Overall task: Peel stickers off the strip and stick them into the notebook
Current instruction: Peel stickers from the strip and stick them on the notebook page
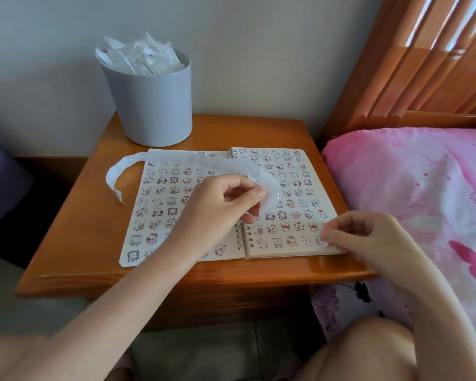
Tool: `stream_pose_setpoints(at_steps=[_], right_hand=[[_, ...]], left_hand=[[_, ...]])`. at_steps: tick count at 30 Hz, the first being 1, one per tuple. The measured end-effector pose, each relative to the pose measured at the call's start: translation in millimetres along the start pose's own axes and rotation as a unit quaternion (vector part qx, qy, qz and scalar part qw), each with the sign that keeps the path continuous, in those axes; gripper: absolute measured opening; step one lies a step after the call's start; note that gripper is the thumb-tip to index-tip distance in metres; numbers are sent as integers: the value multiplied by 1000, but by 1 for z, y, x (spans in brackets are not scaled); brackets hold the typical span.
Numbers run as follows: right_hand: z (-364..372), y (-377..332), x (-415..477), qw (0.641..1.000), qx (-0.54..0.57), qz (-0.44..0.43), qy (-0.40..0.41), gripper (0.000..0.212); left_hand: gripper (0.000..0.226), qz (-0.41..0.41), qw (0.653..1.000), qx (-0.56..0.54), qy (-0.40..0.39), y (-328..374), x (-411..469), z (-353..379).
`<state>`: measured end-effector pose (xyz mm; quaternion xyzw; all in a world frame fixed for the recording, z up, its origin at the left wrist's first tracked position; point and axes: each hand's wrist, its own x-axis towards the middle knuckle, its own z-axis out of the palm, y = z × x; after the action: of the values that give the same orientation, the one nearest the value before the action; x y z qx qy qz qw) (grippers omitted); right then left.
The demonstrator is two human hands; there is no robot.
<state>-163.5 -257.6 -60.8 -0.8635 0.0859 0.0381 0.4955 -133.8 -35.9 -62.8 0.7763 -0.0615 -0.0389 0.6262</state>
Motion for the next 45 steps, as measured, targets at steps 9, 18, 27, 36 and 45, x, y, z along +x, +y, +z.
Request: stream_pose_setpoints(at_steps=[9, 18, 27, 36, 45], right_hand=[[1, 2, 1, 1000, -16, -8, 2, 4], [2, 6, 4, 999, -49, -22, 10, 7], [2, 8, 3, 996, -66, -51, 4, 10], [0, 12, 6, 998, -48, -41, -6, 18], [-1, 17, 9, 998, -47, -47, -13, 13]], left_hand=[[10, 2, 1000, -3, -3, 1, 0, 0], [10, 2, 1000, 1, -3, 0, 0, 0], [11, 4, 1000, 4, -2, 0, 0, -1], [11, 4, 1000, 6, 2, -1, 1, 0], [11, 0, 1000, 3, 1, 1, 0, 0]])
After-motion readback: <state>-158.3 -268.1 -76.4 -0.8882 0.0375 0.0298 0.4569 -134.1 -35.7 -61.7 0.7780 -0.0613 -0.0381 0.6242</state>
